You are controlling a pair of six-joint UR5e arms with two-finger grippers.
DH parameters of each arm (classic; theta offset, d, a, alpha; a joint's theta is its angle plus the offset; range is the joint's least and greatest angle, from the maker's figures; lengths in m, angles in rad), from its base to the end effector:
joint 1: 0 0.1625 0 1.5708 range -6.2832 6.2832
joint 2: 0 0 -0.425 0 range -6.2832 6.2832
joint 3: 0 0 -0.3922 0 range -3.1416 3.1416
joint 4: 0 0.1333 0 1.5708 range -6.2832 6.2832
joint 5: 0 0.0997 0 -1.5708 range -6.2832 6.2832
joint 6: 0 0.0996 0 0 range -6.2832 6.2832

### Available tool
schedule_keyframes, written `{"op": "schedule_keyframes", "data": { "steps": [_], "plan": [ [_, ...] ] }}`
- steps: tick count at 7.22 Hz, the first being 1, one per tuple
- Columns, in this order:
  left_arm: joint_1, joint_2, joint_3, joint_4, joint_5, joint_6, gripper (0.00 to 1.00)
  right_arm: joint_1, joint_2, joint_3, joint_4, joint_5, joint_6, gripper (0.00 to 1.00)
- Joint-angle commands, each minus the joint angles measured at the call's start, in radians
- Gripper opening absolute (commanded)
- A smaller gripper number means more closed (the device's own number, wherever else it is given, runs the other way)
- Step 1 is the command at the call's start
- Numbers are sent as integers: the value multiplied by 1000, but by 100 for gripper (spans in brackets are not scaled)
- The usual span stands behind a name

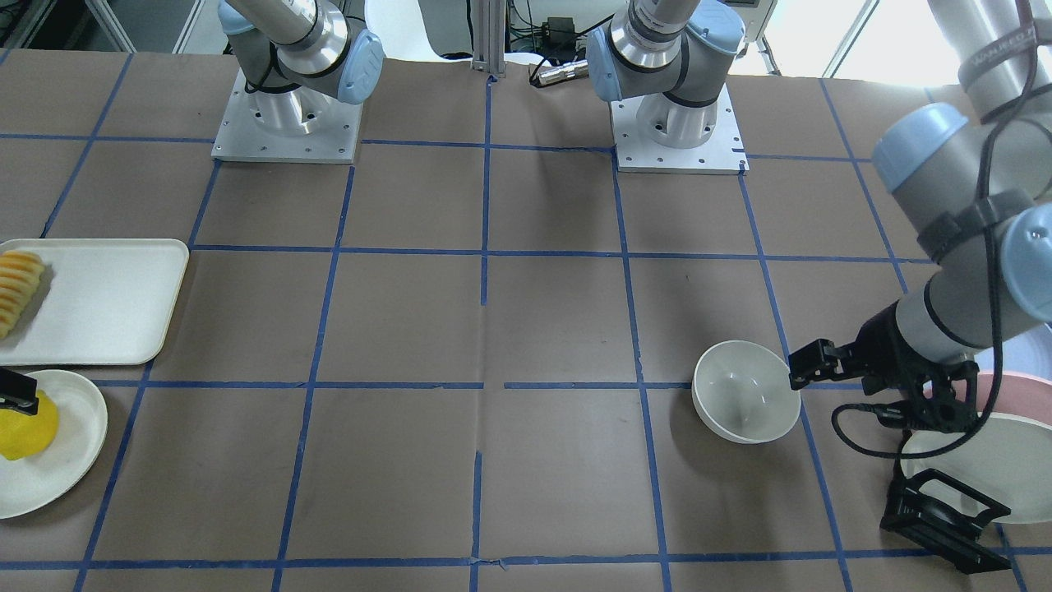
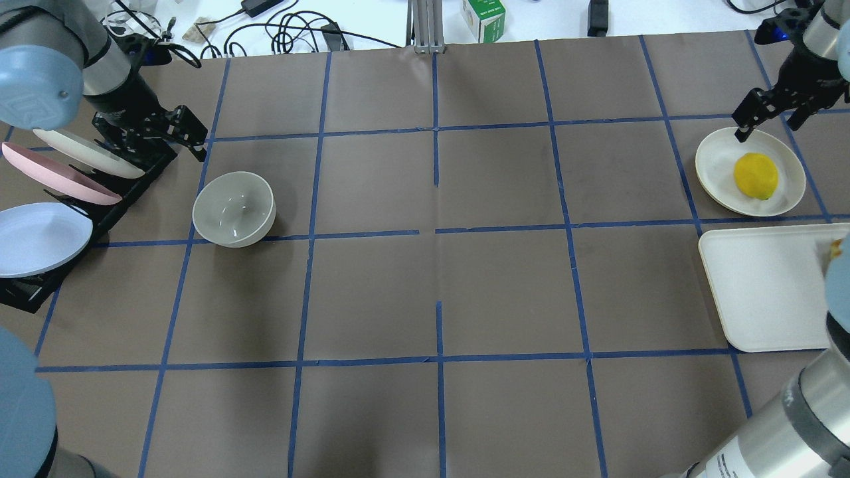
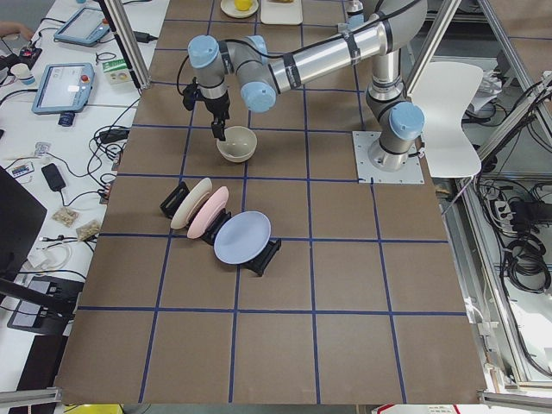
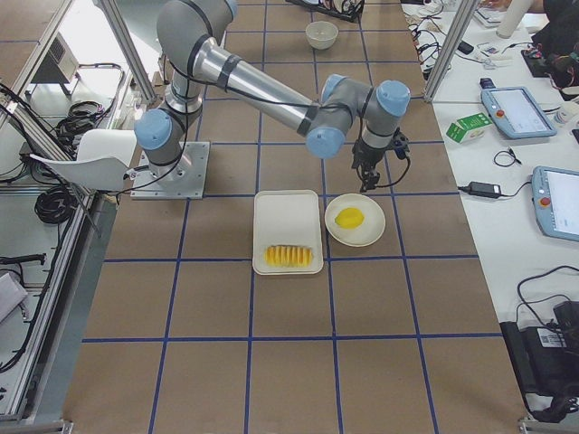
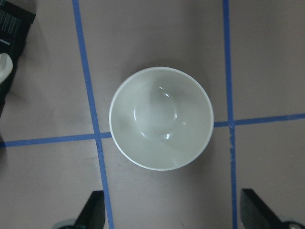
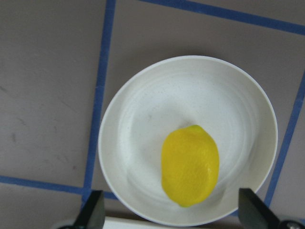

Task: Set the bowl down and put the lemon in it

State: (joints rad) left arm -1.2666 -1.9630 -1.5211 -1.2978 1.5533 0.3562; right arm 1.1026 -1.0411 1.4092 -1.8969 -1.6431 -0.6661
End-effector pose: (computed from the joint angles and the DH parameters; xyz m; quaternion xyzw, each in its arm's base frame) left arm 0.0582 -0.6362 0.3172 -0.0257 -0.9990 -0.0300 0.0195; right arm -0.1926 -0.6603 0.2847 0.0995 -0.9942 -0.0371 0.0192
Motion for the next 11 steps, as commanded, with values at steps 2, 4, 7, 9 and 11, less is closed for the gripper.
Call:
{"op": "schedule_keyframes", "data": {
  "steps": [2, 4, 7, 9, 11],
  "plan": [
    [39, -102, -66, 105, -41, 33, 100, -30, 113, 4, -56, -1, -90, 98],
    [52, -99, -123, 121, -41, 35, 100, -30, 128, 4, -56, -10, -130, 73],
    [56, -99, -157, 124, -41, 35, 100, -30, 115, -7, -27, -11, -118, 19],
    [59, -102, -159, 152, -42, 44, 13, -29, 40, -26, 16, 0, -113, 18],
    [56, -82, -160, 149, -56, 32, 0, -17, -67, -26, 105, 6, -22, 18]
  ]
}}
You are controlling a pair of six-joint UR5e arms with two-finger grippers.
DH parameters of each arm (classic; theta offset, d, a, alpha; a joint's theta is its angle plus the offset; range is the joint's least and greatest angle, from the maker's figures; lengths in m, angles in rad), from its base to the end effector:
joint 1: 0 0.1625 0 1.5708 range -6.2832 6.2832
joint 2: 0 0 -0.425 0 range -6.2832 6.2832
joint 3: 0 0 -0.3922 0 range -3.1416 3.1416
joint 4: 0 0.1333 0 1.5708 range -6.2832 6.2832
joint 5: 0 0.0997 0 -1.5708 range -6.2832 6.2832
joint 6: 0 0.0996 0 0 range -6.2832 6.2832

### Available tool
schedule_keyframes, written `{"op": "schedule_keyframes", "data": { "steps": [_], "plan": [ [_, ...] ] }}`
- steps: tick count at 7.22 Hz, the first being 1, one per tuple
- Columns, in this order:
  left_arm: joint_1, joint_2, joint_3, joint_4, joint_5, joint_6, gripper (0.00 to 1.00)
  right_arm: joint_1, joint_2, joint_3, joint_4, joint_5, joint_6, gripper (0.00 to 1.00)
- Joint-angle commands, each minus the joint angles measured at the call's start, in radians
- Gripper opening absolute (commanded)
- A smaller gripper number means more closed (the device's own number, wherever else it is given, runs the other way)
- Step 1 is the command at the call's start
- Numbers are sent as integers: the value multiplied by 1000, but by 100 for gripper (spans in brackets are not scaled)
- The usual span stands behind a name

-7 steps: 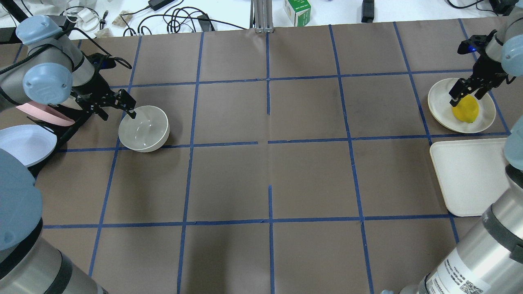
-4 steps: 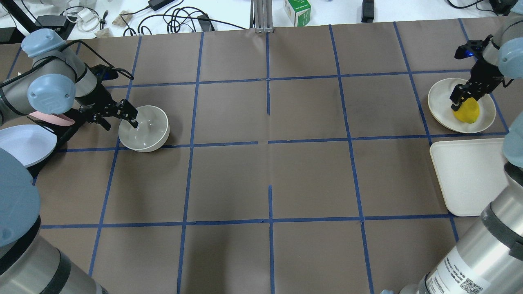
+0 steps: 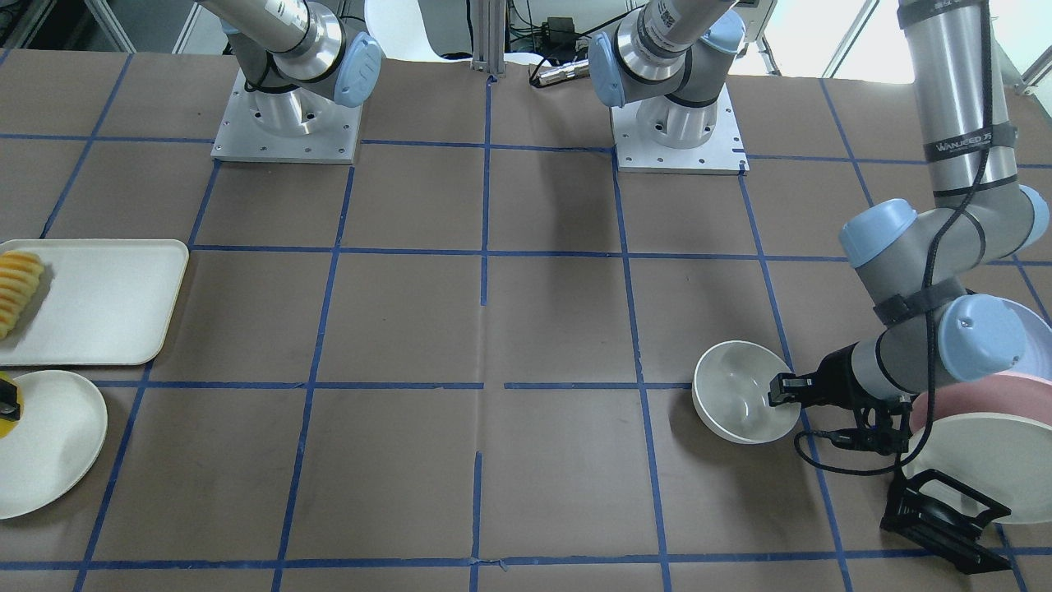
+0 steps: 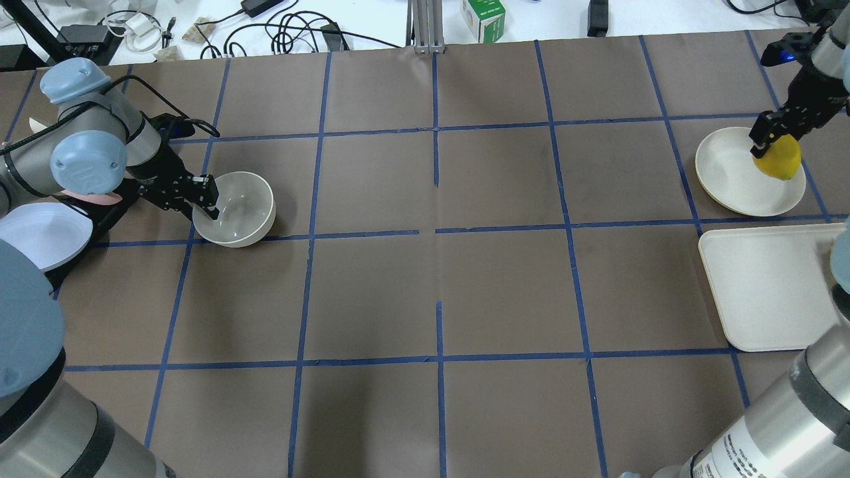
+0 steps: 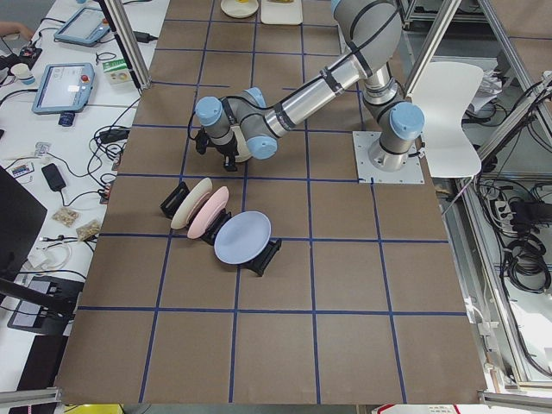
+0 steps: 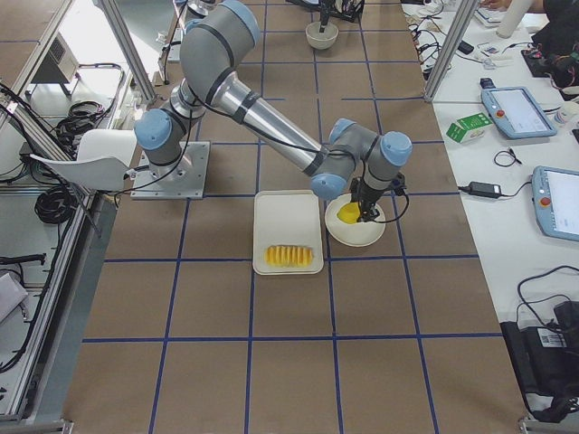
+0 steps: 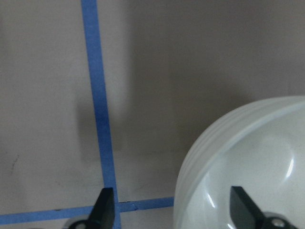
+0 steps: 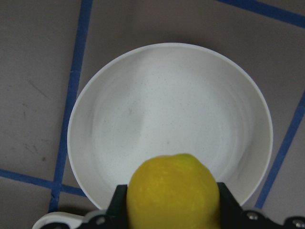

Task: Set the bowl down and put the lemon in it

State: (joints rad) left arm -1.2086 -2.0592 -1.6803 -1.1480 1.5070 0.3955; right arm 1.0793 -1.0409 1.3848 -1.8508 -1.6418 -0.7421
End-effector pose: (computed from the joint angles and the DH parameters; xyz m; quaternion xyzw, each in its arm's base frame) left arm 0.0836 -0.6147 0.2018 -0.0138 -0.9956 -0.0695 0.0618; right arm -0.2083 -0.6566 0.2915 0.1260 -0.9909 -0.0466 0.0105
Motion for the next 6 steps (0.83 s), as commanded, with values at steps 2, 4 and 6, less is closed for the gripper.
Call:
{"op": "schedule_keyframes", "data": {
  "steps": [2, 4, 6],
  "plan": [
    [-25, 53, -6, -47, -63, -36, 0, 42, -149, 0, 143, 25, 107, 18],
    [-66, 97, -7, -75, -129, -118, 0, 72, -209, 11, 176, 25, 156, 18],
    [-180, 128, -9, -102, -222, -241, 0, 135, -263, 13, 231, 27, 274, 17]
  ]
}}
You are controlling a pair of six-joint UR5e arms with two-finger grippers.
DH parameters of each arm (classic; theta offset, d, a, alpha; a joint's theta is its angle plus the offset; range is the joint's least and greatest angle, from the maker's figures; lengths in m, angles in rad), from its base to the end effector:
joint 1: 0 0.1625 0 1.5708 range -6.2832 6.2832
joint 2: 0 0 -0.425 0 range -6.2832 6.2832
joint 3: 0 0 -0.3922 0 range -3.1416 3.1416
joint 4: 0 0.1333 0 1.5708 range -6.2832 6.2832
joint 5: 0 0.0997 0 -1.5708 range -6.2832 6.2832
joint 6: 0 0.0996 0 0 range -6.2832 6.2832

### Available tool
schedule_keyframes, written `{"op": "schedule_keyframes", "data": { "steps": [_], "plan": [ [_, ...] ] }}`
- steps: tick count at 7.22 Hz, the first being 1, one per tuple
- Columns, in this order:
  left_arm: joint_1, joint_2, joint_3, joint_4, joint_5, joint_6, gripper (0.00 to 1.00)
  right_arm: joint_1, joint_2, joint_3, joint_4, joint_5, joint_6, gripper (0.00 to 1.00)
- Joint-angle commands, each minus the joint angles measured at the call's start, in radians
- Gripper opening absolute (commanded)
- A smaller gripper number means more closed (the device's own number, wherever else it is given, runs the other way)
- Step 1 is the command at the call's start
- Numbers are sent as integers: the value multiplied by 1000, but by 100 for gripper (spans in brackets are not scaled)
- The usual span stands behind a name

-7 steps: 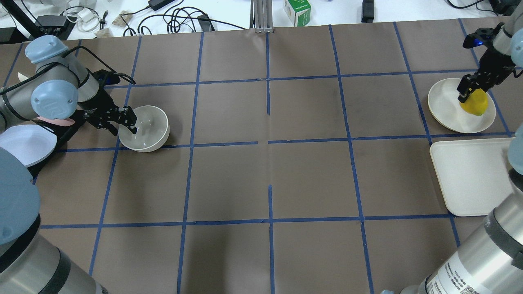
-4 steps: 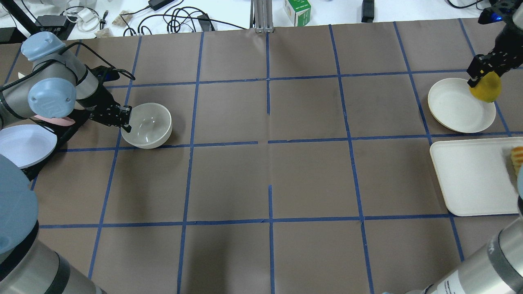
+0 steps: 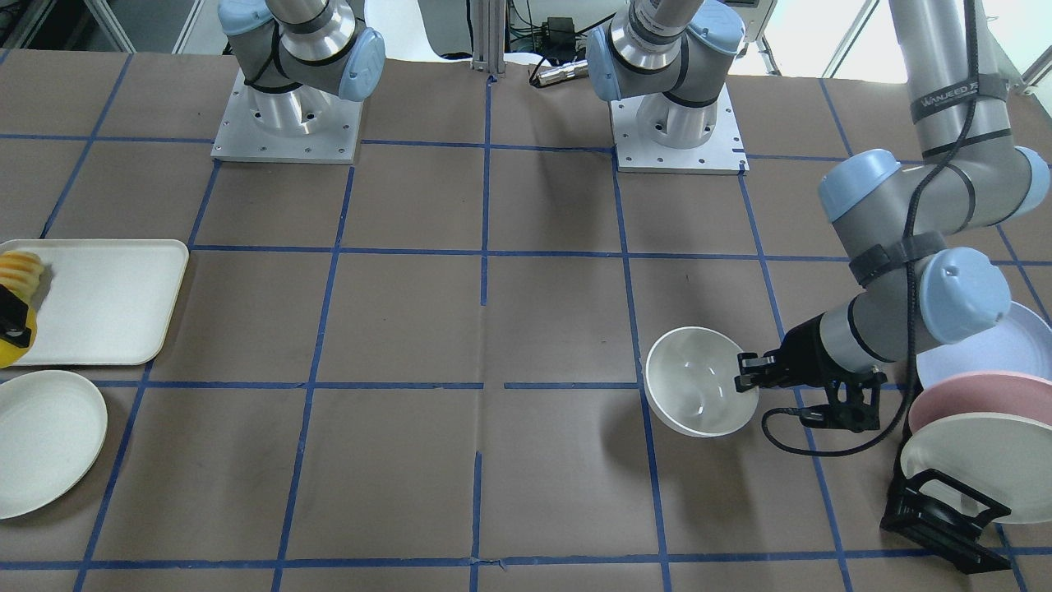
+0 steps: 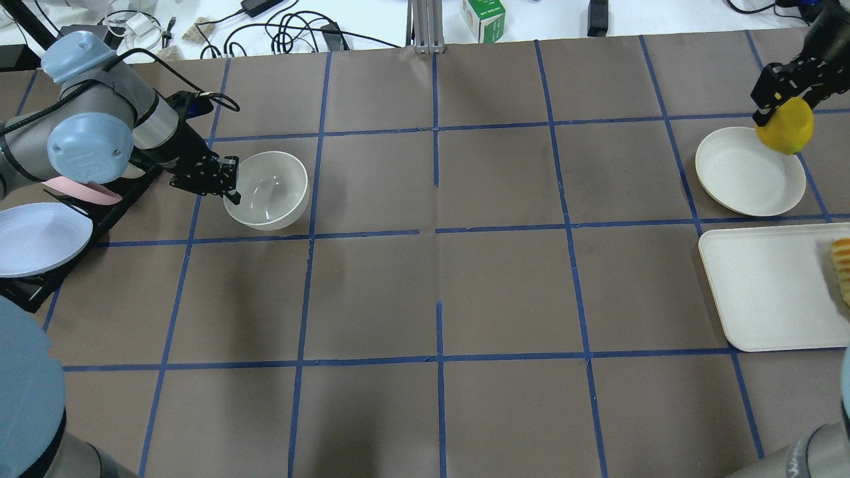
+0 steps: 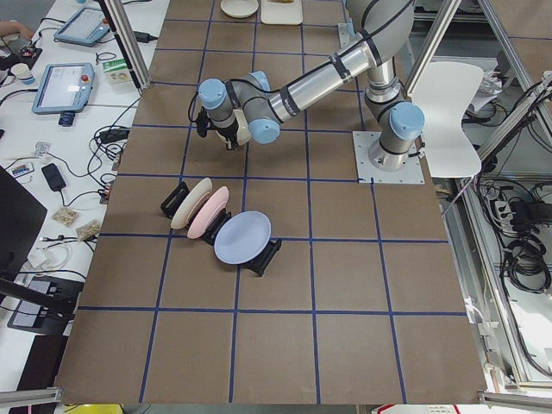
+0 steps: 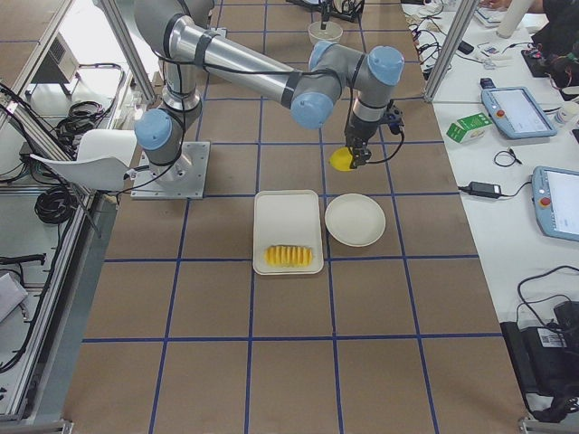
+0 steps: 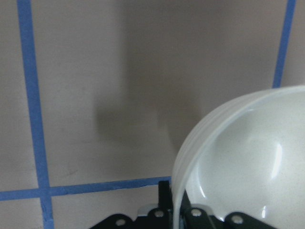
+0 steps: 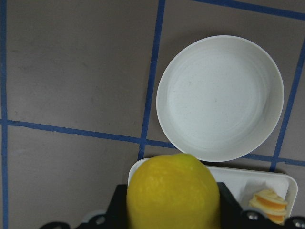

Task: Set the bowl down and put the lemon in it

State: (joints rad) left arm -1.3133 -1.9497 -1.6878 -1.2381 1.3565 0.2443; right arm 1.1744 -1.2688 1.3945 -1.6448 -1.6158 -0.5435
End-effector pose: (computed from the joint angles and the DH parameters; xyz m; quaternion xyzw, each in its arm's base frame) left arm -0.0005 -0.6048 0.2585 0.0153 -0.9909 -0.0520 0.1234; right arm -0.1167 -0.6124 0.4146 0.0740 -0.9967 -0.0332 0.0084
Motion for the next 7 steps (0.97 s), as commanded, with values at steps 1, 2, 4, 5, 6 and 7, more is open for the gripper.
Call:
{"op": "schedule_keyframes", "data": {
  "steps": [1, 2, 4, 5, 6, 7],
  "plan": [
    [-184, 5, 2, 14, -82, -249, 0, 80, -41, 1, 48, 2, 127, 17],
    [-284, -11, 0, 76, -76, -343, 0, 133, -81, 5, 71, 2, 225, 17],
    [-388, -52, -1, 176, -74, -494, 0, 264, -93, 6, 83, 2, 402, 17],
    [-415, -73, -1, 199, -74, -500, 0, 316, -93, 6, 82, 5, 471, 17],
    [-444, -95, -1, 239, -54, -511, 0, 356, -86, 6, 82, 10, 519, 17],
    [-464, -109, -3, 249, -3, -513, 0, 384, -87, 8, 73, 20, 558, 17]
  ]
}}
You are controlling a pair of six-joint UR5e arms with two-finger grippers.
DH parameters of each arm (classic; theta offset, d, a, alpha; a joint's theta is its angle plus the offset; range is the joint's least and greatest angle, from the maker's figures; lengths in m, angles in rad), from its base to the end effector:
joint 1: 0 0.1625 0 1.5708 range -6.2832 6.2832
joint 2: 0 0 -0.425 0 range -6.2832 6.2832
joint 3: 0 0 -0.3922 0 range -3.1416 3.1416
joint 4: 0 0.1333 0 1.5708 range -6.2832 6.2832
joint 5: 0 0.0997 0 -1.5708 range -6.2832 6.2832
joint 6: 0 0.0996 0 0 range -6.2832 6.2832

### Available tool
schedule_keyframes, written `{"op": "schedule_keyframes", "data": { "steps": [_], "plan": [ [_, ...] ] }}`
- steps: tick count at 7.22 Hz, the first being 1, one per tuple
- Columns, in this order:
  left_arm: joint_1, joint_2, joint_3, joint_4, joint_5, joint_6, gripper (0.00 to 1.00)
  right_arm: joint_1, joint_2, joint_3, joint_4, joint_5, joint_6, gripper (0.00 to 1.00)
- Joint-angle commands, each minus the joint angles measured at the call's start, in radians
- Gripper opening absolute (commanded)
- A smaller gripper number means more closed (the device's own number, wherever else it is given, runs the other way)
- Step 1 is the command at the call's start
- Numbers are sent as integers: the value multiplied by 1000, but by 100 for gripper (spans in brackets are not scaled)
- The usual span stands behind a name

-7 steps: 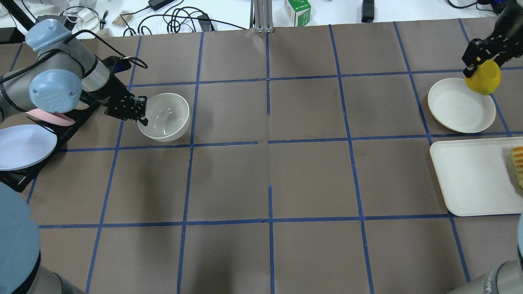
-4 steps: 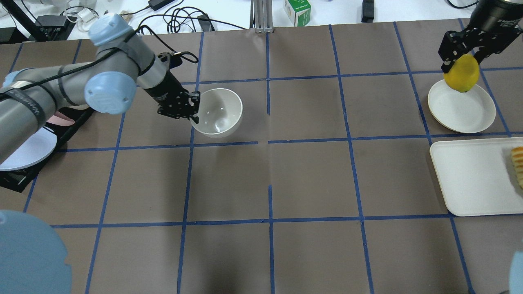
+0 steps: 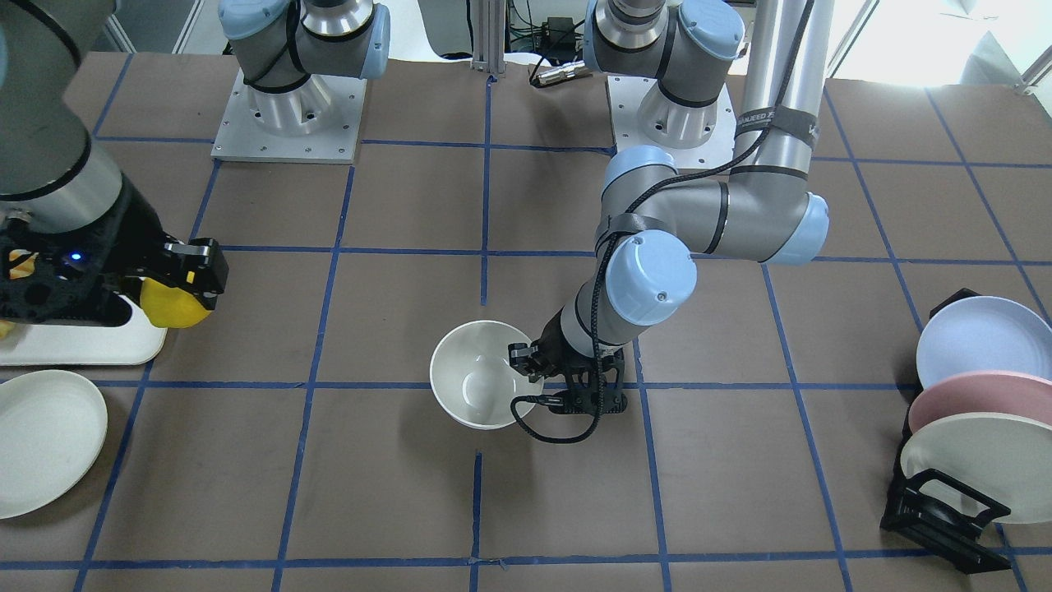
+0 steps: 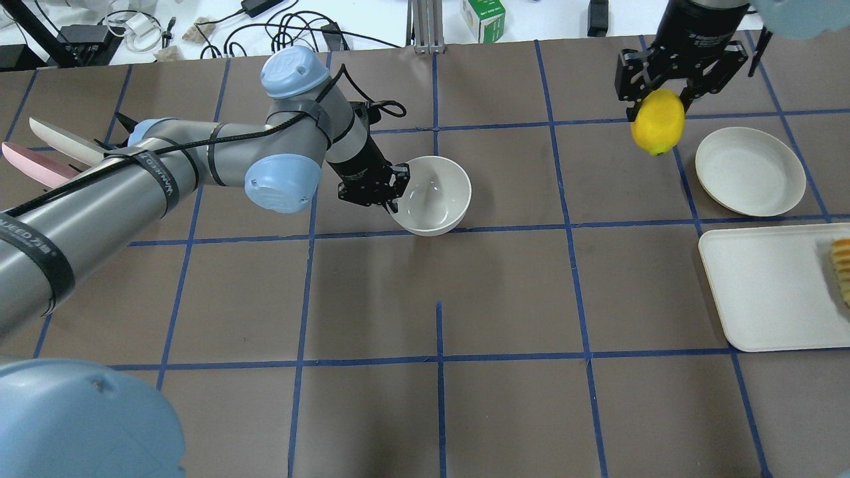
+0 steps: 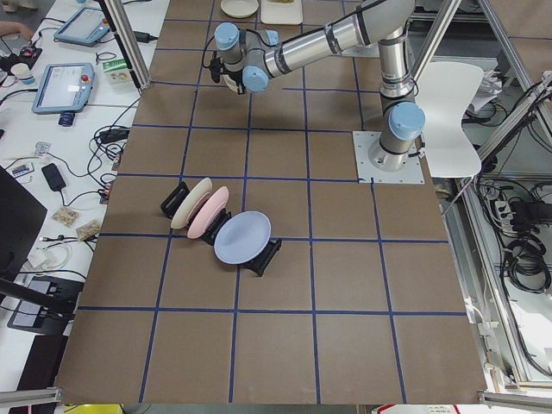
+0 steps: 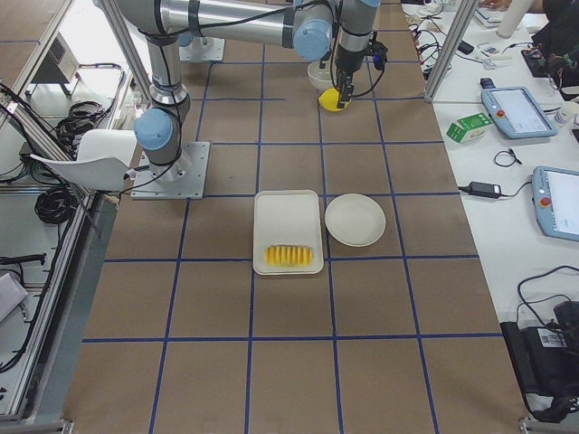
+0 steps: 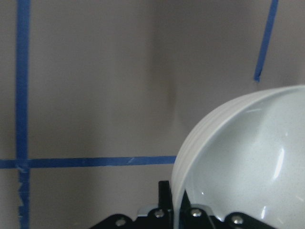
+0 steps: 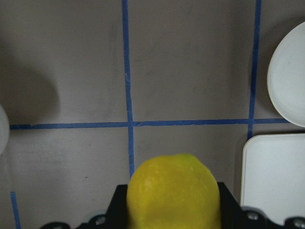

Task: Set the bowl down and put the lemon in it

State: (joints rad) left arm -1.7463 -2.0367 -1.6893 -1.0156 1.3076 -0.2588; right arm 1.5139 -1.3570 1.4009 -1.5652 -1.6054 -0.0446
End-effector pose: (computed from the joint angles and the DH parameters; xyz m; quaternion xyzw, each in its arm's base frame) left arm -0.2641 -0.5776 0.2268 0.0432 -0.9903 -0.0424 0.1250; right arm 0.0969 -0.5831 0.4563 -0.0057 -0.9995 -0.0256 0.0160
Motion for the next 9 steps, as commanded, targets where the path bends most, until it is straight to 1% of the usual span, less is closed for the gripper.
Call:
{"op": "schedule_keyframes", "data": {
  "steps": [1, 2, 3, 4, 5, 6, 7, 8, 9],
  "plan": [
    [-33, -36, -1, 32, 53, -11, 92, 57, 15, 0, -6, 57, 140, 17],
    [-33, -28, 3, 61, 96, -1, 100, 84, 30, -3, -12, 77, 185, 17],
    [-25, 11, 22, 42, 142, 6, 100, 133, 68, -2, -44, 81, 230, 17],
    [0, 71, 43, -42, 145, 12, 100, 176, 119, -2, -80, 87, 280, 17],
    [39, 125, 92, -198, 182, 97, 100, 222, 143, -2, -104, 88, 345, 16],
    [72, 177, 144, -366, 203, 192, 100, 271, 189, -2, -189, 91, 414, 17],
    [88, 234, 164, -479, 257, 246, 100, 329, 234, 1, -263, 91, 483, 17],
    [99, 290, 165, -509, 303, 298, 100, 374, 290, 3, -321, 91, 499, 17],
    [125, 341, 165, -523, 299, 300, 100, 399, 327, 6, -347, 91, 480, 17]
  ]
}}
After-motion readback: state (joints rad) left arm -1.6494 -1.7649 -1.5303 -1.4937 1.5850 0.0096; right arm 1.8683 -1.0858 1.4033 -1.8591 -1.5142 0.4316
